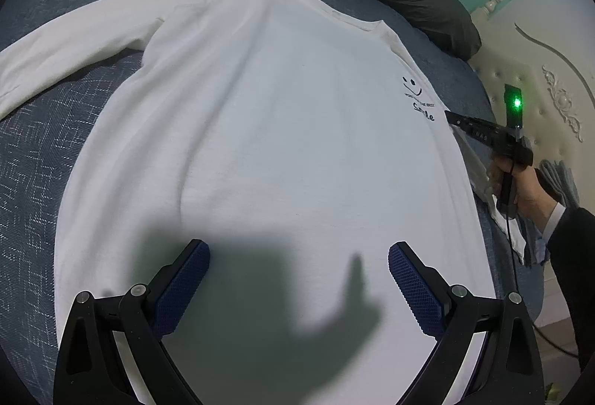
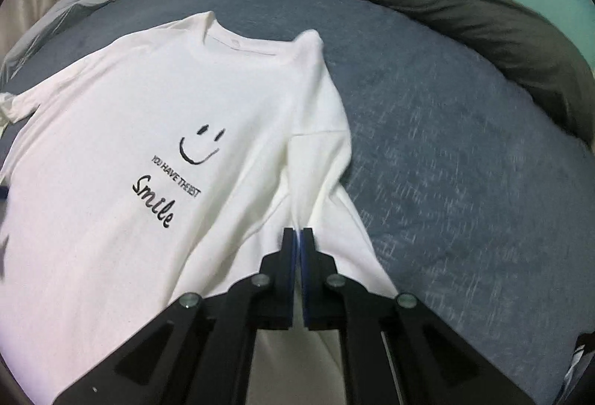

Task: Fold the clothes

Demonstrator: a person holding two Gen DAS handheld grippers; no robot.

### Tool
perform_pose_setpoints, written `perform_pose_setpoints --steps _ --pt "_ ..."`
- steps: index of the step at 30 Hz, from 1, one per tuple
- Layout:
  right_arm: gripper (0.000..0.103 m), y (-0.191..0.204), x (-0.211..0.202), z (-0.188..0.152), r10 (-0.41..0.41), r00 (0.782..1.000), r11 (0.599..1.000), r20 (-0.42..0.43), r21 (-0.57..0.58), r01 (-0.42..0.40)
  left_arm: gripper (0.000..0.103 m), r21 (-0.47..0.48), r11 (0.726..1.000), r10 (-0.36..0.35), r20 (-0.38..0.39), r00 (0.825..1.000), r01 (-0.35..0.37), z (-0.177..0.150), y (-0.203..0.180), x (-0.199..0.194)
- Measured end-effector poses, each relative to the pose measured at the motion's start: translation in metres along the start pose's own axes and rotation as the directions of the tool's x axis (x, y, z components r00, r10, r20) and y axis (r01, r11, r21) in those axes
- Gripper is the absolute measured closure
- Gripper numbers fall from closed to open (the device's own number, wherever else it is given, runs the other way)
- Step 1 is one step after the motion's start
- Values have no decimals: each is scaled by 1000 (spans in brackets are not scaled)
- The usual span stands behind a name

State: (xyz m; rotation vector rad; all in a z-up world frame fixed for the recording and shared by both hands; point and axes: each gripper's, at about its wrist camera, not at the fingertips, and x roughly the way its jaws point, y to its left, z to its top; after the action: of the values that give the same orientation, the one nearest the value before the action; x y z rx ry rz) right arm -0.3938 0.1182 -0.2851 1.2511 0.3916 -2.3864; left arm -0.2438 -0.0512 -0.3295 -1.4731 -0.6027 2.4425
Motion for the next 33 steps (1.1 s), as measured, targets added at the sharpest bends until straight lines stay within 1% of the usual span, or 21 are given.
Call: perform_pose_setpoints --steps 4,7,8,9,10,11,12,15,16,18,19,20,21,23,24,25,26,27,28,30,33 --pt "100 -23 -15 4 43 996 993 79 109 -52 4 -4 1000 -3 -2 1000 3 0 2 0" --pt "99 -36 -30 7 63 983 980 172 175 -93 4 -3 1000 -3 -2 1000 3 -1 2 -1" --pt "98 -42 -31 10 48 981 973 190 211 -88 4 -4 1000 -3 -2 1000 3 -1 2 -1" --pt "89 -49 -33 12 29 978 965 206 249 -81 4 -4 1000 -3 -2 1000 3 -1 2 -2" --pt "83 -54 -28 16 16 981 957 192 282 -71 4 -4 1000 -4 -3 1000 4 -1 2 -2" --pt "72 -59 -22 19 5 985 947 174 314 -60 4 -4 1000 -4 -3 1000 4 -1 2 -2" --pt "71 -64 -17 22 -7 988 937 155 346 -48 4 -5 1000 -5 -3 1000 5 -1 2 -3" --pt "71 -73 2 33 -21 995 915 103 403 -22 4 -7 1000 -7 -5 1000 7 -2 3 -2" --pt "71 -73 5 31 -13 996 908 84 418 -23 4 -7 1000 -7 -6 1000 7 -2 4 -2" --pt "71 -70 14 37 0 996 904 89 426 -38 4 -11 1000 -11 -7 1000 11 -1 5 -2" --pt "70 -68 16 41 19 994 904 109 423 -64 4 -13 1000 -14 -7 1000 14 -1 5 -2" --pt "70 -66 19 44 24 994 905 108 419 -67 4 -15 1000 -16 -7 1000 16 -1 6 -2" --pt "70 -62 22 47 21 996 909 89 413 -56 4 -16 1000 -17 -7 1000 17 -1 6 -2" --pt "70 -56 29 50 10 1000 918 22 397 -18 4 -13 1000 -17 -8 1000 17 -2 6 -2" --pt "70 -55 31 52 6 1000 920 16 392 -12 4 -13 1000 -17 -8 1000 17 -2 6 -2" --pt "72 -55 32 53 3 1000 922 12 387 -7 4 -13 1000 -18 -9 1000 18 -2 6 -2" --pt "79 -56 32 55 -1 1000 920 22 391 -8 4 -14 1000 -19 -9 1000 19 -2 6 -2" --pt "94 -57 32 56 -7 1000 918 28 397 -5 4 -15 1000 -20 -9 1000 20 -2 6 -2" --pt "98 -59 33 57 -13 999 915 33 404 -2 4 -15 1000 -21 -10 1000 20 -2 7 -2" --pt "102 -62 35 62 -33 999 916 30 400 18 4 -14 1000 -20 -14 1000 20 -2 7 0" --pt "102 -69 33 71 -80 996 920 37 387 60 4 -8 1000 -17 -19 1000 17 -3 6 1"
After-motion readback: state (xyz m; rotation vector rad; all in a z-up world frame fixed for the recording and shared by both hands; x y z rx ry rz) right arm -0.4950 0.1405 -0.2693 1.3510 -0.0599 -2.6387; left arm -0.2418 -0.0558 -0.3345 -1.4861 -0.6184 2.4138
